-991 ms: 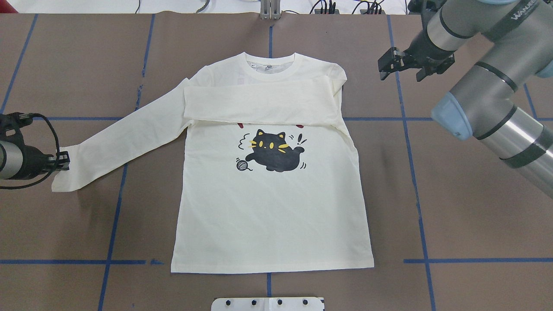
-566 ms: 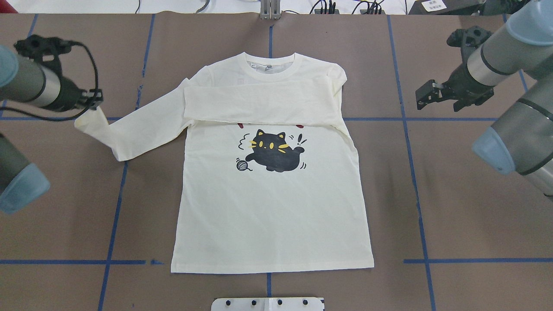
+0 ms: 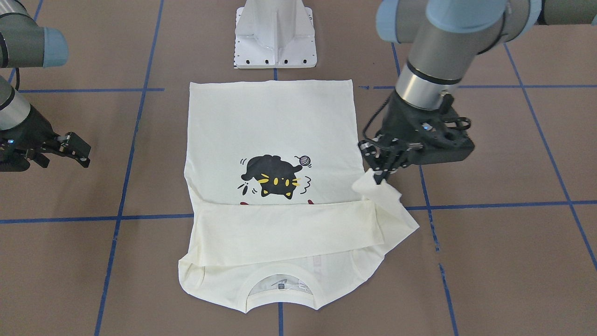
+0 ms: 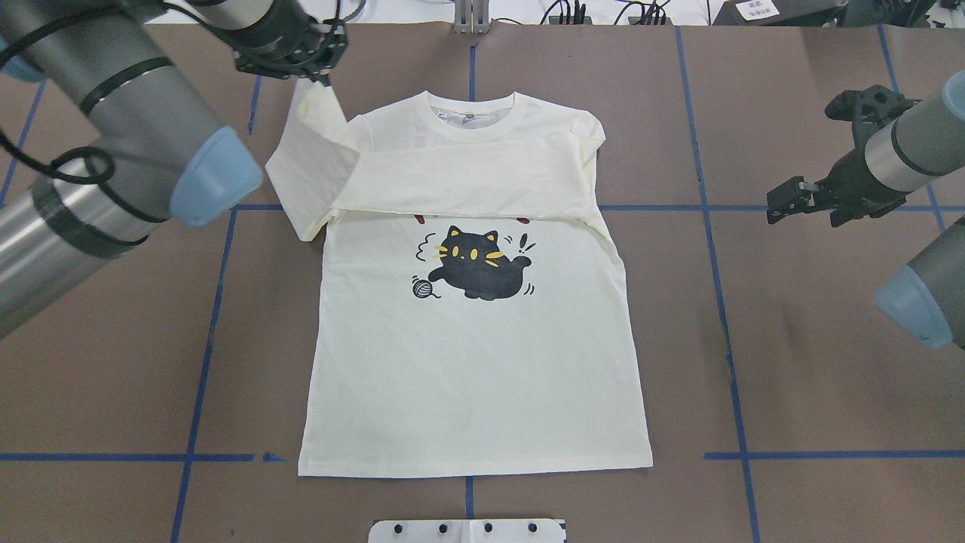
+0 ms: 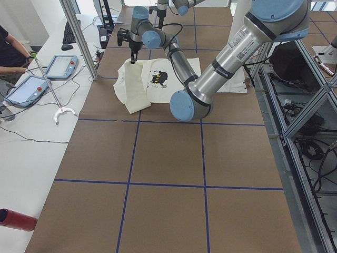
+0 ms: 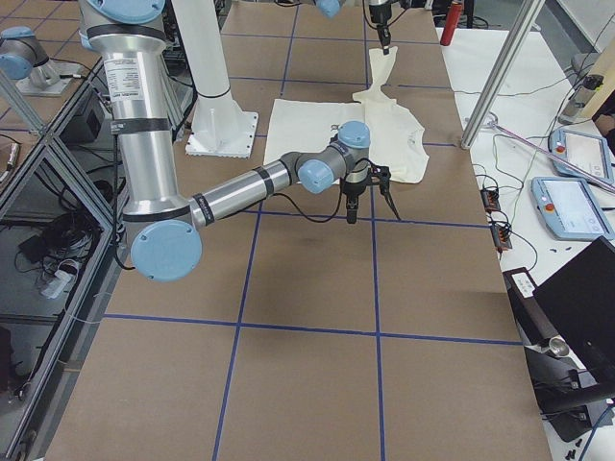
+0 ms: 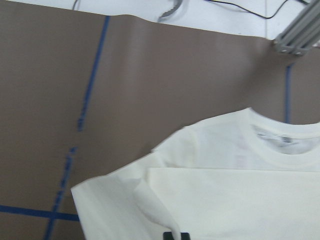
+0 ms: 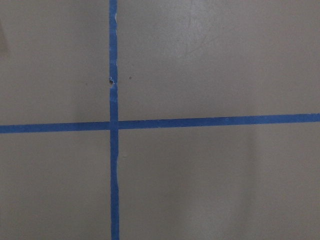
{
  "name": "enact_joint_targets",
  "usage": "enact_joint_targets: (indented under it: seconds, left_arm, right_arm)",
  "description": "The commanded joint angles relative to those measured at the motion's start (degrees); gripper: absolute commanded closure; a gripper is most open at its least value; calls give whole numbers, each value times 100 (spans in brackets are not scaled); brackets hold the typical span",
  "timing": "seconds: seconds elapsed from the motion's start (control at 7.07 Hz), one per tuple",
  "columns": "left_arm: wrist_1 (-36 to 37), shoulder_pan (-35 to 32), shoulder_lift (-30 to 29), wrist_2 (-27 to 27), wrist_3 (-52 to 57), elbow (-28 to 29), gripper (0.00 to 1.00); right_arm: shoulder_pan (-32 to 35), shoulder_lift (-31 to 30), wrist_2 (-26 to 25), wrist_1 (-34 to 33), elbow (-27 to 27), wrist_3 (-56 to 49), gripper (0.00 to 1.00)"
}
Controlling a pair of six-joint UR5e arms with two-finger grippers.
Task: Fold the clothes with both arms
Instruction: 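Carry the grasped cuff with the left gripper across the shirt toward the right gripper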
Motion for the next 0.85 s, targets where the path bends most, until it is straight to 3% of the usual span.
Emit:
enact_joint_targets:
  seconds: [0.0,0.14,0.28,0.71]
  left_arm:
    - [-1266,505,-1217,-25,-1151,1751,100]
    - [-1789,716,-1324,271,-1217,2325,100]
    - [-1985,831,-1334,457,-1270,2522,100]
    - [-2951,1147,-1895,650,-1726,3760,100]
  right_arm:
    - [6,-35,-27,18,-6,6,0]
    - [-3,-27,-27,18,-6,14,0]
    - [-12,-18,-27,18,-15,41,0]
    - [-12,87,-18,27,-243,32,0]
